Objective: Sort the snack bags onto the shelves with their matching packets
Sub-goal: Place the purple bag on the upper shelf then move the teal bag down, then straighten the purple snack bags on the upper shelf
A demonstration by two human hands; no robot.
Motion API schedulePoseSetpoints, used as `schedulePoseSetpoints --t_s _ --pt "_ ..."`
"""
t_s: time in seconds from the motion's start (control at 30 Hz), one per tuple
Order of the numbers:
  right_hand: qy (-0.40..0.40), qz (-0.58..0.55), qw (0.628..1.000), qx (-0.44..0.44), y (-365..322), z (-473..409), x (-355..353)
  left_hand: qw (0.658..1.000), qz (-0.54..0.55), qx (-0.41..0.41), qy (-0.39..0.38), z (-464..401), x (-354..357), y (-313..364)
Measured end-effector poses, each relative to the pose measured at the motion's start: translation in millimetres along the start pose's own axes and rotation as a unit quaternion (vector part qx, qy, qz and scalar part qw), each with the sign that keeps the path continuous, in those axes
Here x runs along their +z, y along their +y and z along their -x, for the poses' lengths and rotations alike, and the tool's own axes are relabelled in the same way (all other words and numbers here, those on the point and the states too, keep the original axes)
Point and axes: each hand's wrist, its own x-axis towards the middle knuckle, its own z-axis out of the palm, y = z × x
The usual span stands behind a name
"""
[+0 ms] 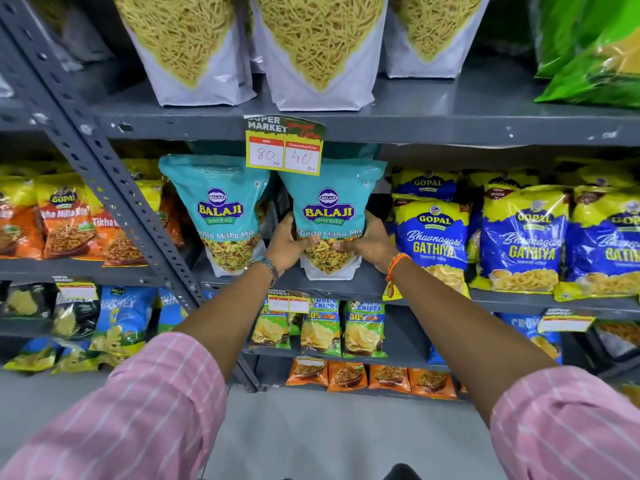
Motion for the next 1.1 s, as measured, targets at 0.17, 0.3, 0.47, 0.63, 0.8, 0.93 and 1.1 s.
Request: schedulePoseSetpoints --t_s 0.17,0.3,0.47,0.63,0.8,0.93,1.1 --pt "0.002 0.022 1.000 -0.002 2.2 -0.3 4.4 1.000 0.006 -0.009 0.002 1.6 -3.1 -3.7" --pt "0.023 0.006 1.000 0.007 -27.6 28.8 -5.7 1.000 0.021 -0.023 0.003 23.9 -13.3 13.8" --pt "0.225 -0.022 0.968 -0.108 -83.3 112.7 -33.8 0.999 -0.038 -0.026 0.002 79.7 -38.8 54.5" --pt "0.311 -0.096 0.906 -0.272 -184.2 153.2 -49.5 0.996 -0.070 0.045 -0.035 115.5 -75.5 150.0" --pt "0.215 -0.073 0.931 -0.286 -271.4 116.3 -65.0 0.968 0.059 0.185 0.159 111.1 -97.1 254.8" --pt "0.128 -0.017 0.959 -0.251 -300.4 68.1 -65.1 0.963 0.060 0.188 0.183 79.9 -94.4 285.9" --pt "0.042 -0.004 0.967 -0.252 -312.4 41.9 -51.6 0.969 -0.094 0.166 0.157 43.7 -97.4 277.9"
